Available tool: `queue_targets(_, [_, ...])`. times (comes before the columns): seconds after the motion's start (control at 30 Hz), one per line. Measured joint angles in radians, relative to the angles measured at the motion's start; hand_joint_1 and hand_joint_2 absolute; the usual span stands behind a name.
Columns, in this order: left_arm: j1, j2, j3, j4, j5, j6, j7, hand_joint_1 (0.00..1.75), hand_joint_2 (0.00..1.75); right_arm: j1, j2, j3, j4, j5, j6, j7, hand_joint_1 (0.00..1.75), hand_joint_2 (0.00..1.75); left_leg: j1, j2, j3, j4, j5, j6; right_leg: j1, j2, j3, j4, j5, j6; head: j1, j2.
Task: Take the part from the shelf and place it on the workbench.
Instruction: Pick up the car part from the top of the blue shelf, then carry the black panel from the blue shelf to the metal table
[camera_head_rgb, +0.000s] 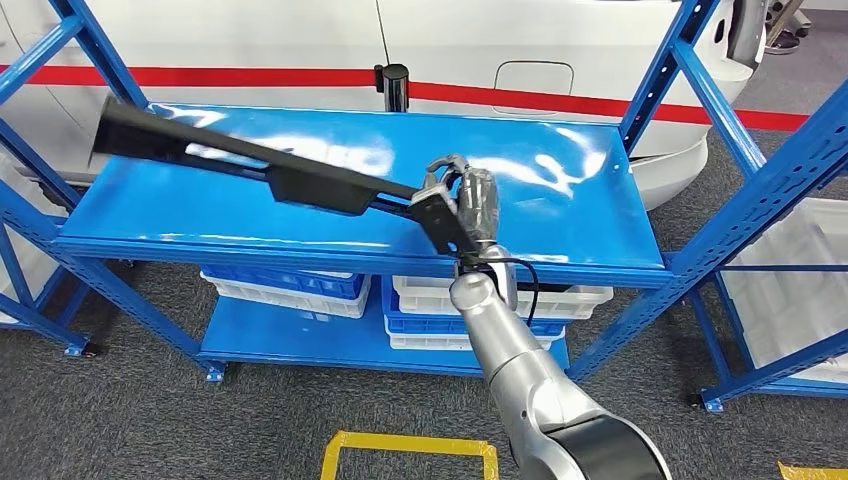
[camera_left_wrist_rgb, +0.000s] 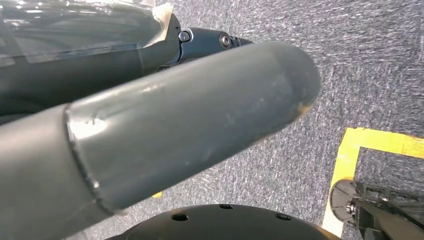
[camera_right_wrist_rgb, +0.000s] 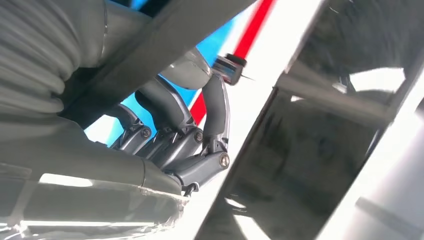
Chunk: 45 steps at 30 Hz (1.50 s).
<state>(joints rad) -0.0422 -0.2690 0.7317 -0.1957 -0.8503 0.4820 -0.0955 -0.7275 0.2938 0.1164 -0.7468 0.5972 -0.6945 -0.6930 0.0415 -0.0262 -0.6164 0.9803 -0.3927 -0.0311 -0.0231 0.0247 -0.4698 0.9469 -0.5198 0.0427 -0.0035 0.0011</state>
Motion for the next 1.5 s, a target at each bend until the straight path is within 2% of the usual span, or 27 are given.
queue_targets(0.07, [0.001, 0.0, 0.003, 0.0, 0.0, 0.0, -0.006, 0.0, 0.0, 0.001, -0.036, 0.062, -0.04, -0.113, 0.028, 0.0, 1.75, 1.75, 0.0, 0.0, 0.0, 0.0, 0.0, 0.0, 0.0, 0.0, 0.0, 0.0, 0.0, 0.0, 0.0, 0.0])
queue_targets(0.23, [0.002, 0.0, 0.019, 0.0, 0.002, -0.019, -0.028, 0.0, 0.0, 0.033, -0.121, 0.133, -0.183, -0.192, 0.142, 0.023, 1.75, 1.75, 0.0, 0.0, 0.0, 0.0, -0.001, 0.001, -0.003, 0.0, -0.001, 0.0, 0.0, 0.0, 0.0, 0.0])
queue_targets(0.63, [0.003, -0.001, 0.05, 0.0, 0.005, -0.065, -0.043, 0.0, 0.0, 0.178, -0.28, 0.162, -0.467, -0.321, 0.373, 0.035, 1.75, 1.75, -0.001, -0.001, 0.0, 0.0, -0.001, 0.001, -0.003, -0.001, -0.001, -0.001, 0.0, 0.0, 0.0, 0.0])
queue_targets(0.83, [0.003, -0.004, 0.042, 0.0, -0.046, -0.132, -0.047, 0.0, 0.0, 0.323, -0.371, 0.162, -0.669, -0.364, 0.489, 0.093, 1.75, 1.75, -0.002, -0.002, 0.0, 0.0, -0.003, 0.003, -0.003, -0.003, 0.0, -0.001, -0.002, 0.003, 0.0, 0.0])
queue_targets(1.0, [0.002, -0.006, 0.03, 0.0, -0.07, -0.152, -0.033, 0.0, 0.0, 0.423, -0.459, 0.161, -0.821, -0.375, 0.539, 0.159, 1.75, 1.75, -0.003, -0.002, 0.0, 0.0, -0.004, 0.005, -0.003, -0.002, 0.001, -0.001, -0.002, 0.004, 0.0, 0.0])
queue_targets(1.17, [0.002, -0.008, 0.025, 0.0, -0.071, -0.169, -0.027, 0.0, 0.0, 0.473, -0.546, 0.159, -0.931, -0.397, 0.58, 0.176, 1.75, 1.75, -0.003, -0.001, 0.001, 0.0, -0.004, 0.005, -0.003, -0.002, 0.001, -0.001, -0.002, 0.004, 0.0, 0.0])
queue_targets(1.37, [0.002, -0.011, 0.025, 0.0, -0.067, -0.175, -0.025, 0.0, 0.0, 0.5, -0.591, 0.159, -1.001, -0.411, 0.587, 0.18, 1.75, 1.75, -0.003, -0.001, 0.001, 0.0, -0.004, 0.005, -0.004, -0.002, 0.001, -0.001, -0.003, 0.004, 0.0, 0.0])
queue_targets(1.5, [0.002, -0.012, 0.026, 0.0, -0.048, -0.164, 0.01, 0.0, 0.0, 0.527, -0.61, 0.157, -1.013, -0.456, 0.588, 0.169, 1.75, 1.75, -0.003, -0.001, 0.001, 0.0, -0.005, 0.005, -0.004, -0.002, 0.001, -0.001, -0.003, 0.005, 0.0, 0.0])
